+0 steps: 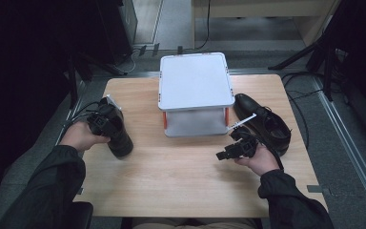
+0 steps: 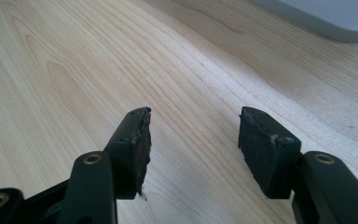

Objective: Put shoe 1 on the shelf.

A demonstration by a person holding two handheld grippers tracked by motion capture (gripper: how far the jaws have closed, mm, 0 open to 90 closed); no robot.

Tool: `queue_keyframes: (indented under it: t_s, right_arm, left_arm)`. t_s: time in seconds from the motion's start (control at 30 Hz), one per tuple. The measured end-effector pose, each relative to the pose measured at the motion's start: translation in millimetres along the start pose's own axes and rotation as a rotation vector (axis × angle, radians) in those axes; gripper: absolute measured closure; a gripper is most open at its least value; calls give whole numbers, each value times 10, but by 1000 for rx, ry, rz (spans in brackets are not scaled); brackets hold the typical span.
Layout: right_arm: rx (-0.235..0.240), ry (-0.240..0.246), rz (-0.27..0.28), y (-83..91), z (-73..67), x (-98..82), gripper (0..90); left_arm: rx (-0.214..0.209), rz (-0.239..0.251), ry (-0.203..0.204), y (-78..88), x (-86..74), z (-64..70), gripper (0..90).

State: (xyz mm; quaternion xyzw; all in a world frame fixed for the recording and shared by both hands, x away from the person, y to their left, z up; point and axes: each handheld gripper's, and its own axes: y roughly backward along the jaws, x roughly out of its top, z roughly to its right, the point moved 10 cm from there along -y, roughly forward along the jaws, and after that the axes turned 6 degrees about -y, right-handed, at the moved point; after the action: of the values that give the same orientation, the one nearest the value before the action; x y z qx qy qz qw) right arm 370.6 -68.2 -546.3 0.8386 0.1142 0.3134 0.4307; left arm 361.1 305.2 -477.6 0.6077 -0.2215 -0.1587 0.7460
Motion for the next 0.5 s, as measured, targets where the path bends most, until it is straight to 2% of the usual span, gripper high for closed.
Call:
queue_keyframes:
  t_s: [0.33,0.5]
  right_arm:
    - [-1,0,-4,-9,-5,-6,448]
    - [-1,1,-8,-16,-10,-8,448]
  left_arm:
    - [-20,21,35,34,-262,-116,743]
    - [-15,35,40,34,-265,-115,734]
